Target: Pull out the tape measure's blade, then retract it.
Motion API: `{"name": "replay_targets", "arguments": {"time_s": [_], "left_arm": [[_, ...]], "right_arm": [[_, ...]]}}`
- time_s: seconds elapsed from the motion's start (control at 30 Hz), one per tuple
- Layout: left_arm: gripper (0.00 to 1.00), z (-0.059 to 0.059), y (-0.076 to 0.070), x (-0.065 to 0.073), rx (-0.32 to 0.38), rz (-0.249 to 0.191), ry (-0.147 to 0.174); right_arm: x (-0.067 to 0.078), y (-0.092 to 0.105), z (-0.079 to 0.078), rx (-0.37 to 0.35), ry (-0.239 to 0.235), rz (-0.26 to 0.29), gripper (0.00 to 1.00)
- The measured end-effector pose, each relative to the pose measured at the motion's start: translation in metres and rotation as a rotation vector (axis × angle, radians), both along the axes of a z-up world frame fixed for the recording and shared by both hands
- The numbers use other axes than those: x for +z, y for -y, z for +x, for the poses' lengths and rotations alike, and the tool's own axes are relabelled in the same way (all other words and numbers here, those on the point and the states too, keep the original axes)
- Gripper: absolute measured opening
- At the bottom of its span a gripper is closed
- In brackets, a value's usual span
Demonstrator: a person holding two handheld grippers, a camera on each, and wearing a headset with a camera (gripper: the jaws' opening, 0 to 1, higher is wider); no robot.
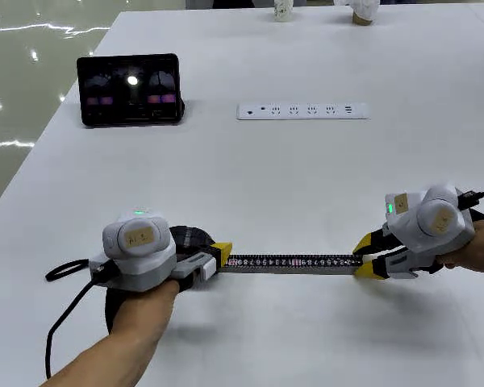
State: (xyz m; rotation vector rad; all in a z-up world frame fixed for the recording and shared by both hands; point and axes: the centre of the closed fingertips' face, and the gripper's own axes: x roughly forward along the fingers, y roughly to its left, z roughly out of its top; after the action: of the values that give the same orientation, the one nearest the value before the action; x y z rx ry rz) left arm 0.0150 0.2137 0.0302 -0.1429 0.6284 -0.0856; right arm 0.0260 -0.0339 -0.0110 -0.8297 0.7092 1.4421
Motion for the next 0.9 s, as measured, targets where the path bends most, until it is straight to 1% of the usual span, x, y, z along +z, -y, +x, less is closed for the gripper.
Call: {"name": "replay_targets", "arguments": {"time_s": [0.13, 0.2, 0.23, 0.3, 0.47, 0.67, 0.8, 0.9], "left_arm": [[0.67, 0.001, -0.002, -0.002, 0.01, -0.001, -0.008], [0.66, 0.002, -0.003, -0.003, 0.014, -0.002, -0.012], [0.66, 0.002, -0.004, -0.004, 0.017, -0.004, -0.014], [0.65, 0.003, -0.004, -0.005, 0.021, -0.006, -0.017], [0.64, 0.004, -0.006, -0.008, 0.032, -0.012, -0.021], [0.65, 0.005, -0.006, -0.011, 0.04, -0.007, -0.032], [0.66, 0.005, -0.006, -0.013, 0.051, -0.009, -0.044], [0.67, 0.005, -0.006, -0.016, 0.069, -0.02, -0.065]], "right_arm": [[-0.001, 0.0, 0.0, -0.002, -0.009, 0.005, 0.13], [-0.001, 0.001, 0.001, -0.013, -0.022, 0.007, 0.13], [-0.001, 0.001, 0.001, -0.031, -0.04, 0.008, 0.12], [-0.002, 0.0, 0.001, -0.053, -0.062, 0.01, 0.12], [-0.002, 0.0, -0.001, -0.056, -0.063, 0.013, 0.12], [-0.001, -0.002, -0.002, -0.077, -0.068, 0.03, 0.12], [0.001, -0.002, -0.004, -0.073, -0.063, 0.053, 0.12], [0.002, -0.003, -0.005, -0.082, -0.063, 0.068, 0.11]]}}
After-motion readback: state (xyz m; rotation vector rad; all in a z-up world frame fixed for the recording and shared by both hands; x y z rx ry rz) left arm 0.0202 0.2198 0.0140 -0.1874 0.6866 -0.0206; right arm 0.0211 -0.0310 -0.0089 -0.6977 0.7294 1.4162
